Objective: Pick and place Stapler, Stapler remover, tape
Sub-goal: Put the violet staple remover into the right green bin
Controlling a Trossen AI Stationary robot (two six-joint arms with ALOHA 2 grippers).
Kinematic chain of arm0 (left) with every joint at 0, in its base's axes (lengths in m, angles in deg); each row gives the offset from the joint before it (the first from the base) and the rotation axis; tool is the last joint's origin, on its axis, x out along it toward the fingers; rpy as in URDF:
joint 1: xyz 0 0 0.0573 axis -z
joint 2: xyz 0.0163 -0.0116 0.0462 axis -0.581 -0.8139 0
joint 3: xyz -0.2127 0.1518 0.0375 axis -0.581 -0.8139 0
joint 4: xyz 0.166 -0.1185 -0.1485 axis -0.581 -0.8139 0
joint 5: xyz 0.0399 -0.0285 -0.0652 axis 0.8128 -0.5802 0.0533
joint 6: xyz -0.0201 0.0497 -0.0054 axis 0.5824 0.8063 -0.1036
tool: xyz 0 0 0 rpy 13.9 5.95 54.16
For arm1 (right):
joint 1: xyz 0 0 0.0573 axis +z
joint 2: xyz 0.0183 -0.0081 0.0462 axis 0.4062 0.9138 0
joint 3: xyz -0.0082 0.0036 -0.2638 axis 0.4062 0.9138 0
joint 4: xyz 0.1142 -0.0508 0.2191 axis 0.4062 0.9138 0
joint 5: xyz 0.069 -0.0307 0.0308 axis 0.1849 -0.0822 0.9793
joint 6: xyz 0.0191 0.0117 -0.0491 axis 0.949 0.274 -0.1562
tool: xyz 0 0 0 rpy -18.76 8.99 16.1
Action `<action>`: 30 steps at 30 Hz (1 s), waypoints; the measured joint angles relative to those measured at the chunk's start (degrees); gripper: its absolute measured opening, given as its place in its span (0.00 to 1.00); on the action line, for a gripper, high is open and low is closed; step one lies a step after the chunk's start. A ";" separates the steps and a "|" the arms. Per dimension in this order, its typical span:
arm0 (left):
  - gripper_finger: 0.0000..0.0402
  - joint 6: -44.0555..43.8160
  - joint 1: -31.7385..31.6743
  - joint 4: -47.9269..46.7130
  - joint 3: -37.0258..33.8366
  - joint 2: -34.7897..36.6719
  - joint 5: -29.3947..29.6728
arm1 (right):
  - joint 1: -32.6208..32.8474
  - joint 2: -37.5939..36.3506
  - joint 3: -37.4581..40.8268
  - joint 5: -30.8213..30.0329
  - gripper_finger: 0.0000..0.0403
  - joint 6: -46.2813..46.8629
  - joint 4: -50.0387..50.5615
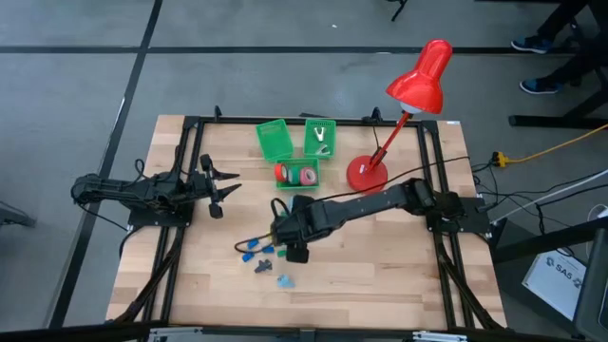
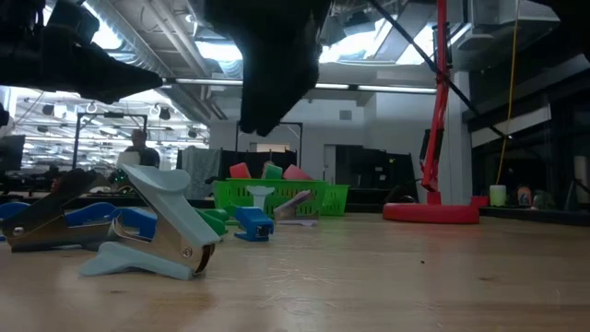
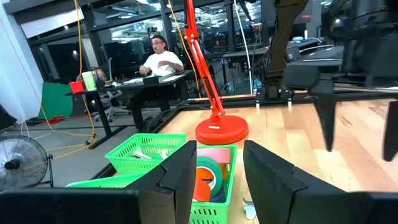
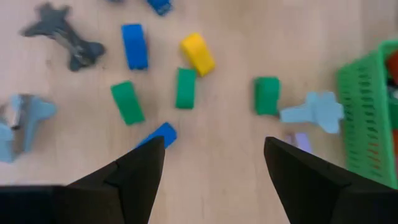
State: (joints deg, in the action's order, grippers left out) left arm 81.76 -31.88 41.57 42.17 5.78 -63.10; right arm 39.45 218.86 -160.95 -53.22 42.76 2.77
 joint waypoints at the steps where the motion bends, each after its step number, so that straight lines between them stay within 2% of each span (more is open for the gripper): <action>1: 0.32 -0.01 0.00 0.00 0.01 0.00 0.00 | 0.14 -0.14 0.81 0.77 0.69 -0.43 -1.28; 13: 0.32 0.00 0.00 0.00 0.01 0.00 0.00 | 0.29 -0.02 2.58 2.55 0.69 -1.07 -1.90; 20: 0.32 0.00 0.00 -0.02 0.00 0.00 0.00 | -0.09 -0.02 2.58 -6.49 0.69 -2.26 2.92; 25: 0.32 -0.01 -0.01 0.00 0.00 -0.02 0.00 | -1.81 0.00 2.58 -4.84 0.69 -4.26 7.37; 30: 0.32 0.00 0.00 0.00 0.00 -0.02 0.00 | -4.47 0.00 2.58 -4.80 0.69 -6.52 7.69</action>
State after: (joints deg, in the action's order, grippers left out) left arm 81.75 -31.88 41.57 42.17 5.76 -63.10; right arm 34.98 218.86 -158.38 -58.02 36.25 10.46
